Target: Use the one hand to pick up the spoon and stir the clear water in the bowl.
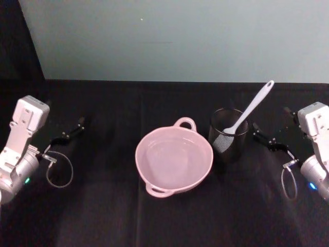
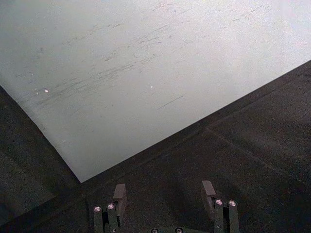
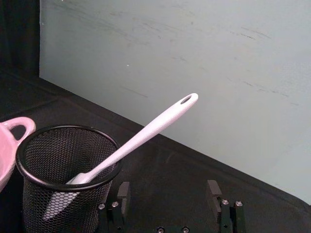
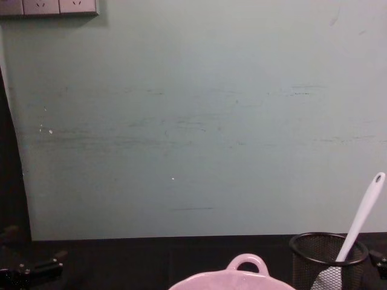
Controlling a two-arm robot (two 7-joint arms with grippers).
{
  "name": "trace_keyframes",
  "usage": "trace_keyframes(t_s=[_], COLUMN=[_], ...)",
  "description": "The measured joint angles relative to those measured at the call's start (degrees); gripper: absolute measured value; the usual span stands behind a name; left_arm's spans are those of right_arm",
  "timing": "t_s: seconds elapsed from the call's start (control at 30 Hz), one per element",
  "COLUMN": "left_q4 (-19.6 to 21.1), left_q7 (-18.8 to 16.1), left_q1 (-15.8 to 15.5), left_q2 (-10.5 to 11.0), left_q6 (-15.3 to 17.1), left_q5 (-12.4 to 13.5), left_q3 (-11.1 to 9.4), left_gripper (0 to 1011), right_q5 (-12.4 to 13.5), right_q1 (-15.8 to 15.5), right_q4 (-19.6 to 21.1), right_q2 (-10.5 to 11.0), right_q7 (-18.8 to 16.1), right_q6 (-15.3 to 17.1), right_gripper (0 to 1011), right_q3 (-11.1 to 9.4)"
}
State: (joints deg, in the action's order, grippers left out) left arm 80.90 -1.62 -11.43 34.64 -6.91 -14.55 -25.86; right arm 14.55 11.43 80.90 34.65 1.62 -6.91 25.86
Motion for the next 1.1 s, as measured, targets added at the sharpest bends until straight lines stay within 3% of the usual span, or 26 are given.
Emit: trace_keyframes(t_s=[1.03, 1.1], left_q4=[0.00, 0.00], left_q7=[0.00, 0.00], left_q1=[0.00, 0.00], left_q2=[0.00, 0.00], left_q6=[0.00, 0.00], left_q5=[0.00, 0.00], left_q3=[0.00, 0.00], left_gripper=[1011, 1011], right_q5=[0.00, -0.26], right_q1=[0.00, -1.09], right_q4=[0.00, 1.35], right_q2=[0.00, 0.71], right_q7=[0.00, 0.13], right_q6=[0.00, 0.40], right_gripper=[1003, 1002], right_q3=[-0.01, -0.73])
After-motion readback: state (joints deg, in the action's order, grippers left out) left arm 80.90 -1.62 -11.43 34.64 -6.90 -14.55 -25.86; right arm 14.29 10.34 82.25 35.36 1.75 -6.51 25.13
